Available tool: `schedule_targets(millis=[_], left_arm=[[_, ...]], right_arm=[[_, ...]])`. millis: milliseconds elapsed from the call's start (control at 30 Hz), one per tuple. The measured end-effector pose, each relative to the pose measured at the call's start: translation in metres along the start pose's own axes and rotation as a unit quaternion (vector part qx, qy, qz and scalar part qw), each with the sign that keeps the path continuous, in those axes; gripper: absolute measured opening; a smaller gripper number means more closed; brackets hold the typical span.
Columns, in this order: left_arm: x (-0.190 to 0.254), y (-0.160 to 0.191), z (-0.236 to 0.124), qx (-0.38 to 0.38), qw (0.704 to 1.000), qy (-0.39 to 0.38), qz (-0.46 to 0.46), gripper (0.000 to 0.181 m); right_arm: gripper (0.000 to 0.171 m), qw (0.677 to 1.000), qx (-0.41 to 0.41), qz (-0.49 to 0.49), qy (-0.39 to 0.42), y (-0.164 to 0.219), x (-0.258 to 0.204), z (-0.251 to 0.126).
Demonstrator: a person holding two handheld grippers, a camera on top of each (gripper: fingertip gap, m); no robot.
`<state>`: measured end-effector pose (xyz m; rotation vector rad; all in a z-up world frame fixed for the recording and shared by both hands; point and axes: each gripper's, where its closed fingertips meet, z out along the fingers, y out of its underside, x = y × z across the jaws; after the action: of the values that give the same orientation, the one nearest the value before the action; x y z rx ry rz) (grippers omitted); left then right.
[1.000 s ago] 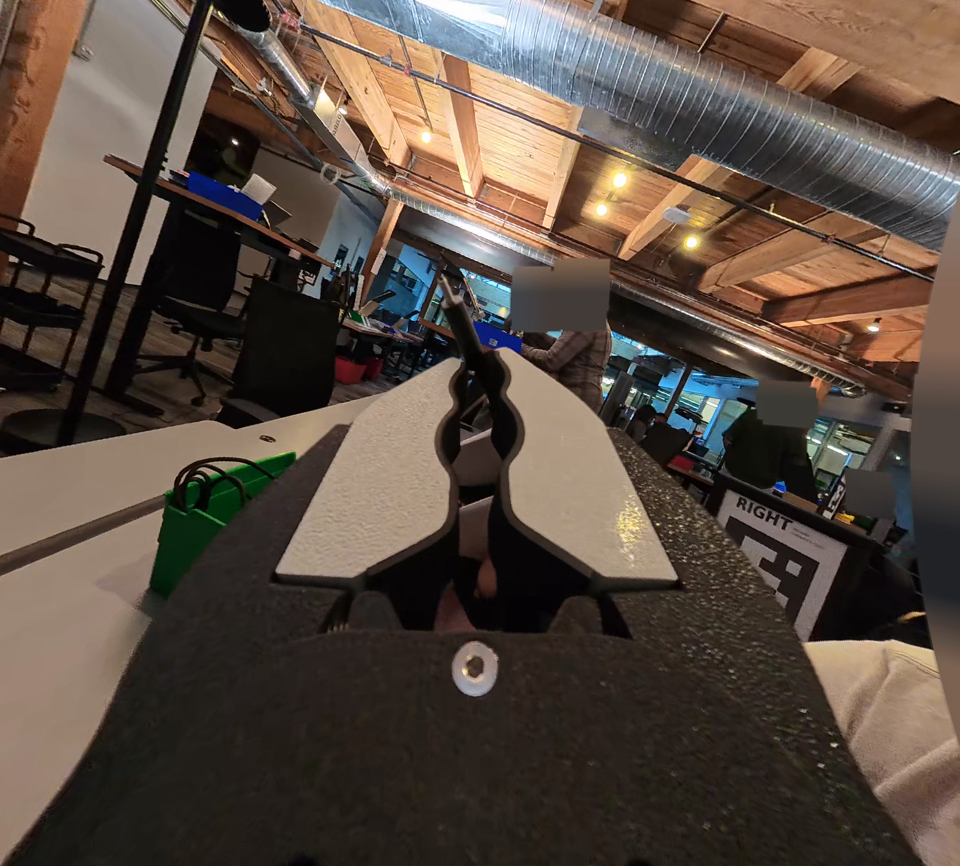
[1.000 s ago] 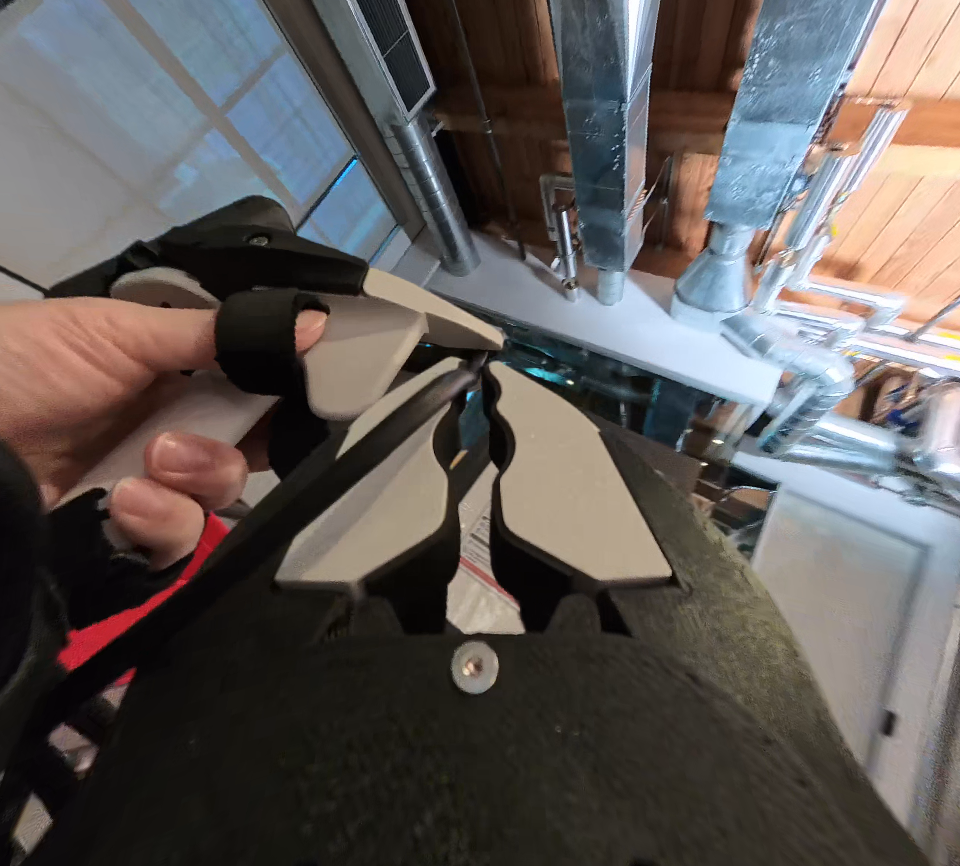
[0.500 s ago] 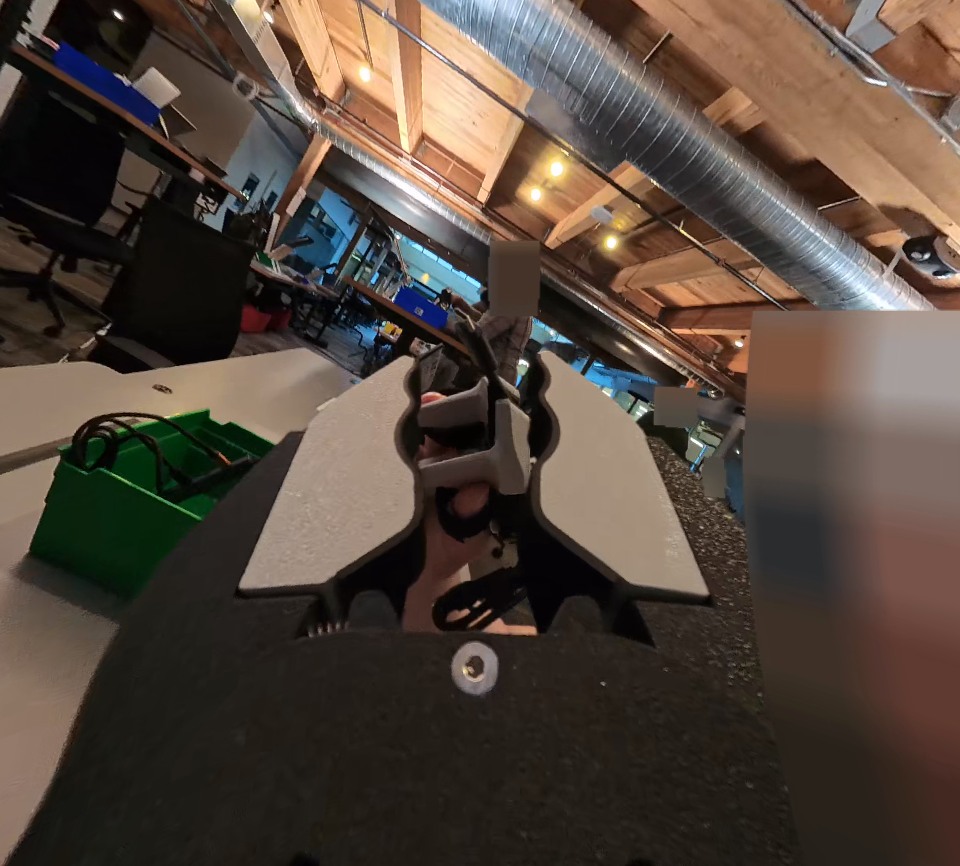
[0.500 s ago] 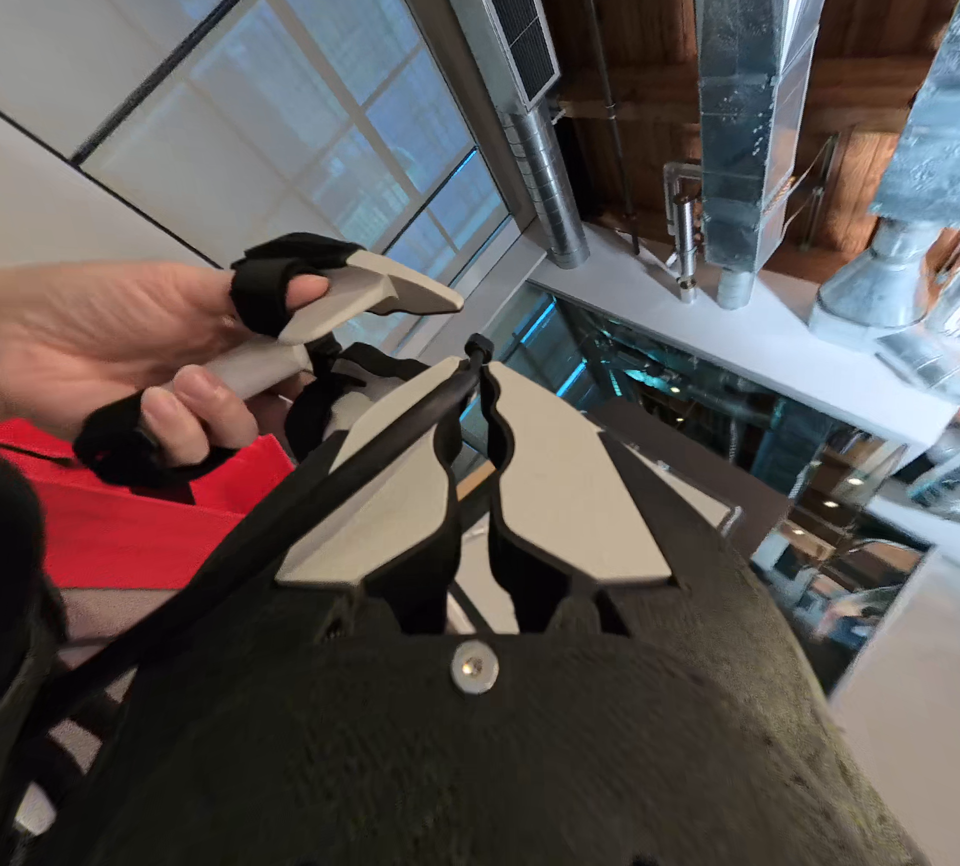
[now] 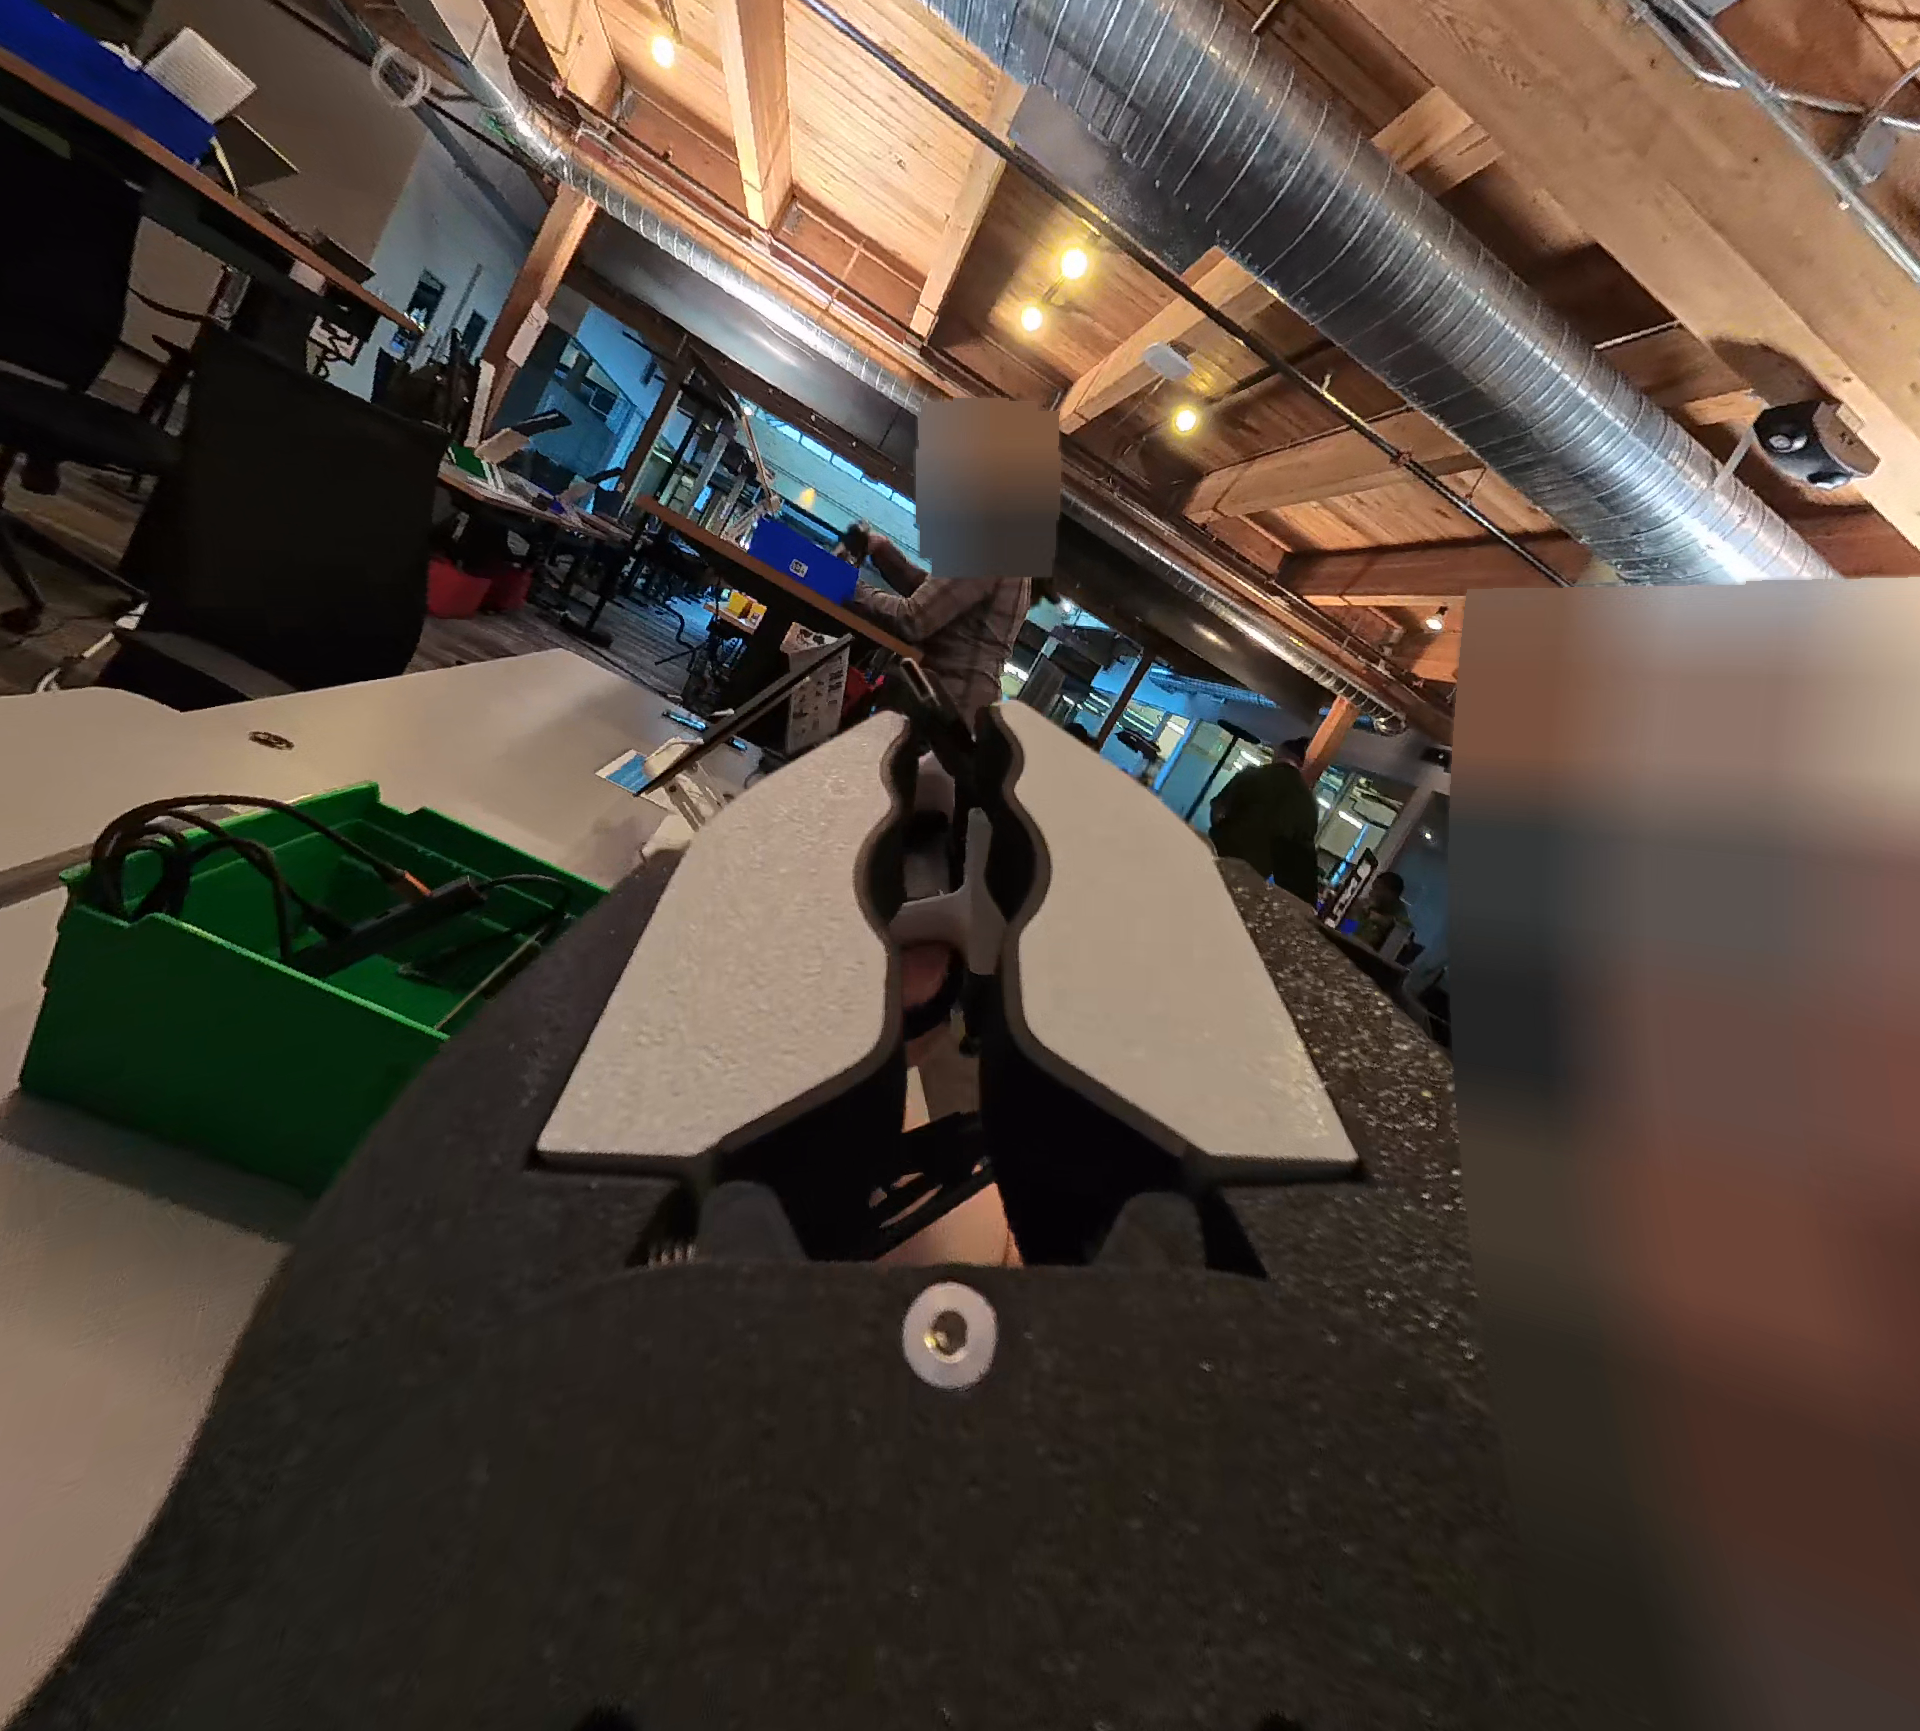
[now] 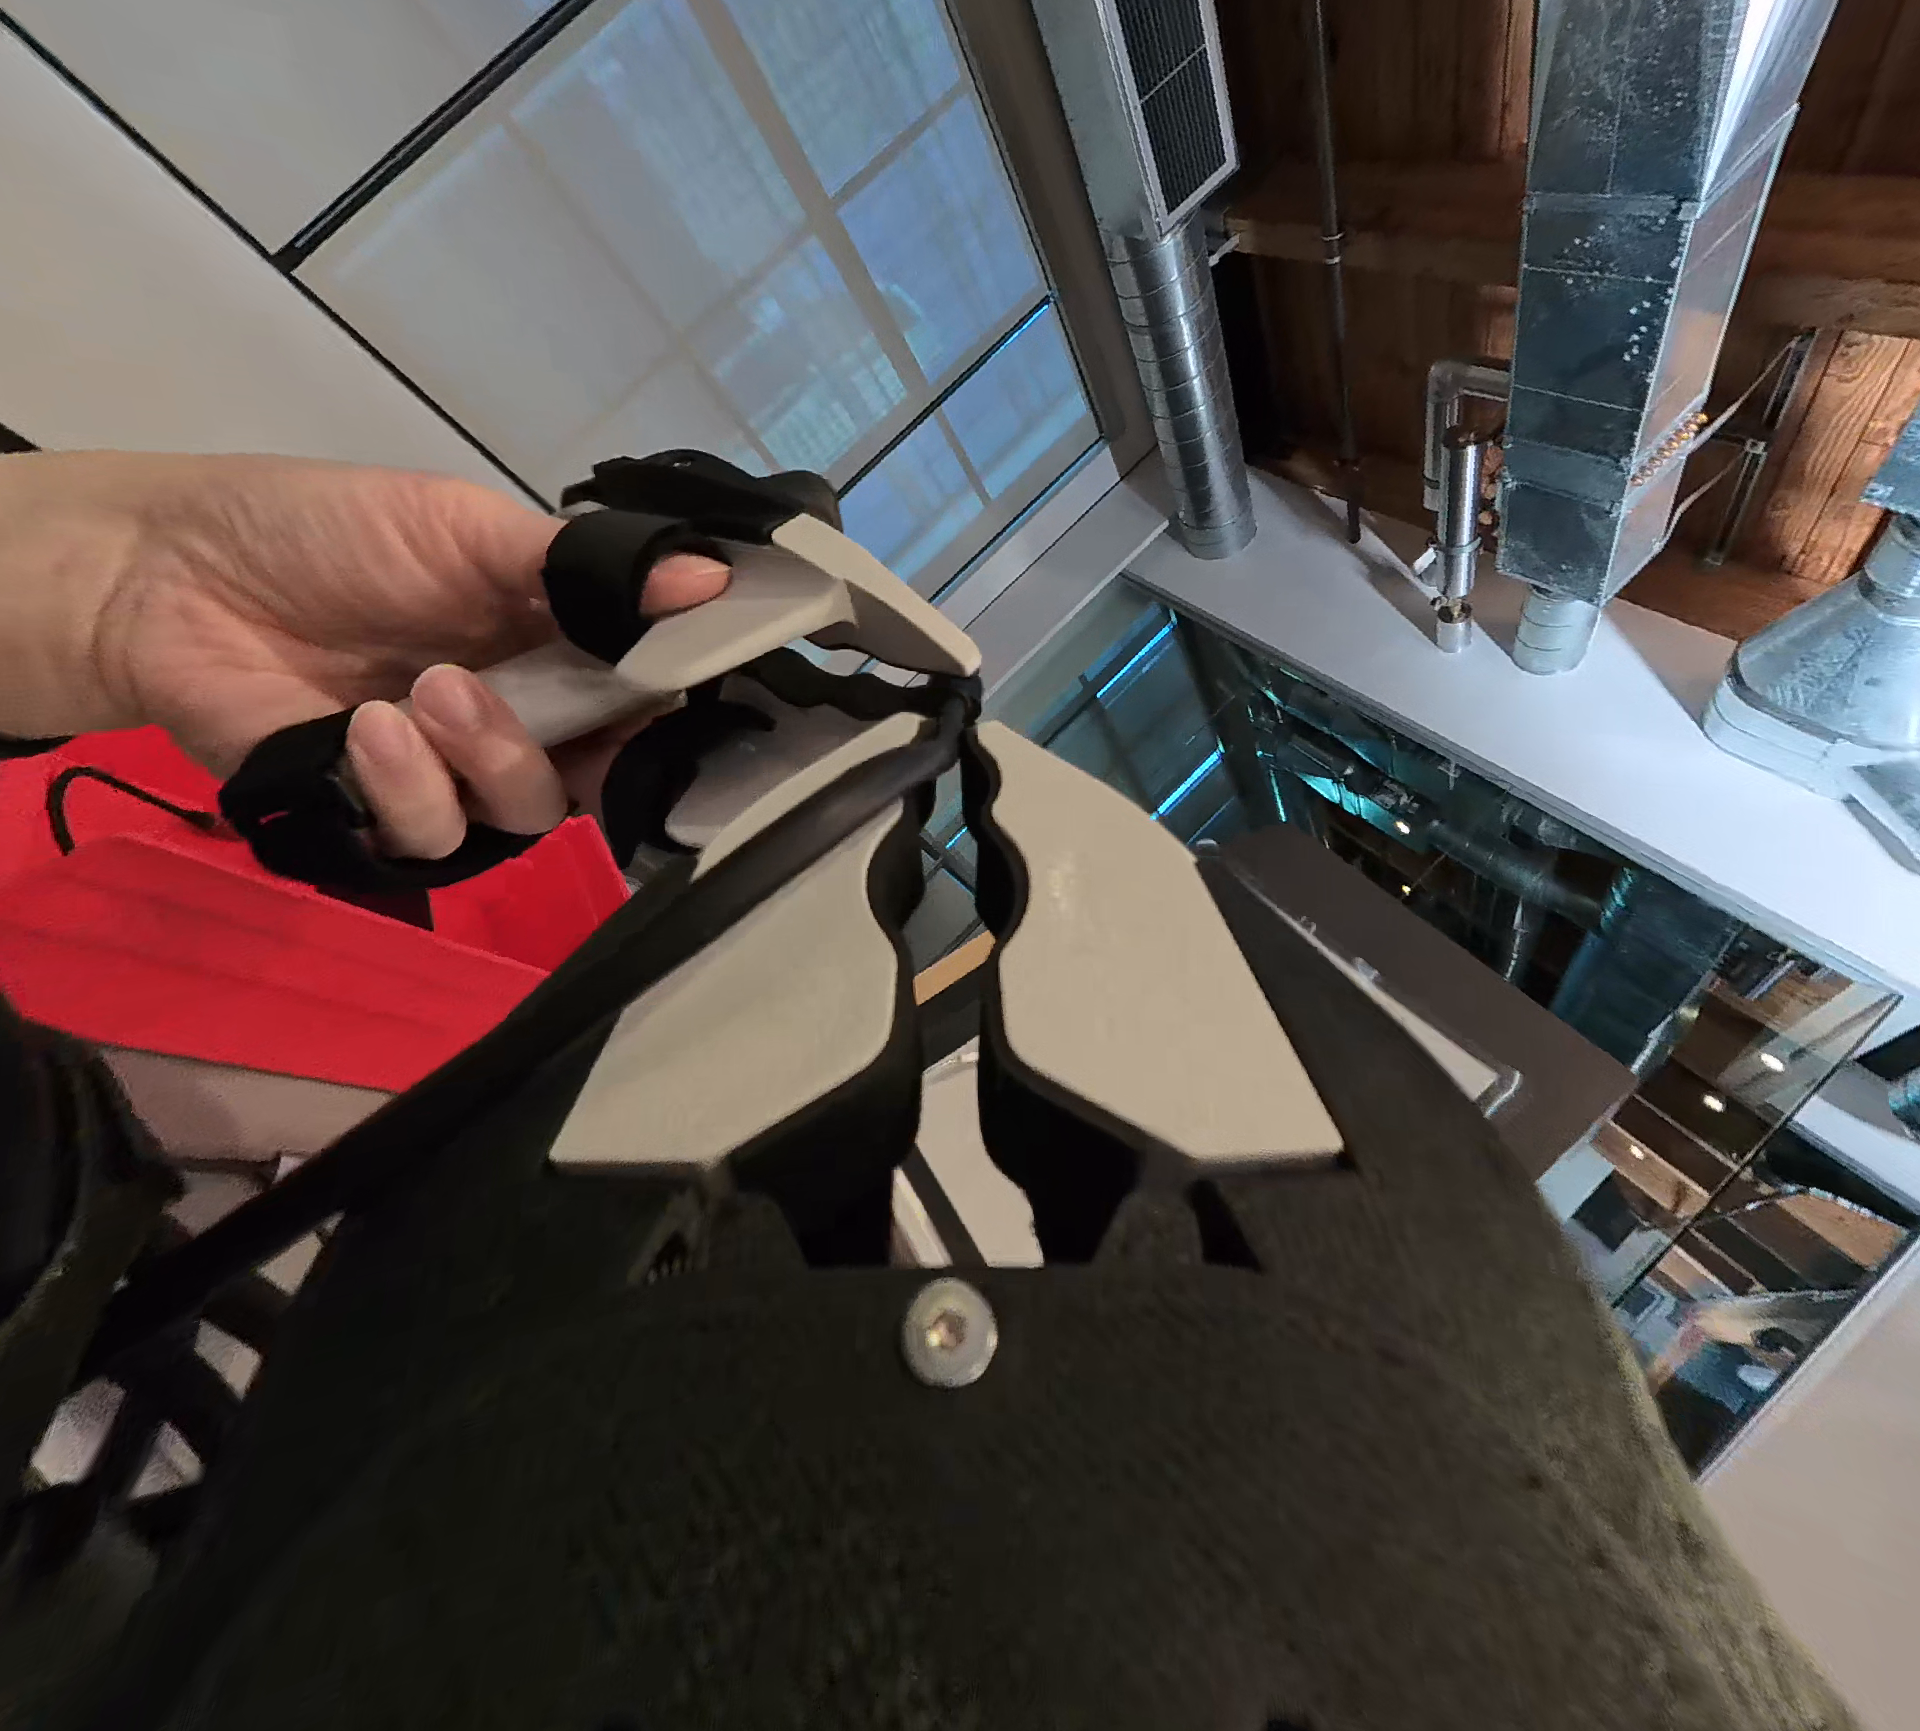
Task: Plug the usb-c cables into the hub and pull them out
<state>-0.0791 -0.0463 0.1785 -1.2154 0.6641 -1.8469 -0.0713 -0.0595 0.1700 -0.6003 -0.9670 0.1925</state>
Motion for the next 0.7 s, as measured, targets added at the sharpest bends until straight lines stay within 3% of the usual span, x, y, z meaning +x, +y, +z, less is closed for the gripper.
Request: schedule_targets(millis=[267, 700], left_arm=[[-0.009, 0.004, 0.009, 0.045, 0.998, -0.024, 0.036, 0.009], [-0.011, 0.006, 0.011, 0.042, 0.996, -0.046, 0.06, 0.009]], right_arm=[[0.009, 0.989, -0.021, 0.127, 0.067, 0.016, 0.007, 0.011], [0.007, 0.992, -0.056, 0.081, 0.076, 0.018, 0.006, 0.011]])
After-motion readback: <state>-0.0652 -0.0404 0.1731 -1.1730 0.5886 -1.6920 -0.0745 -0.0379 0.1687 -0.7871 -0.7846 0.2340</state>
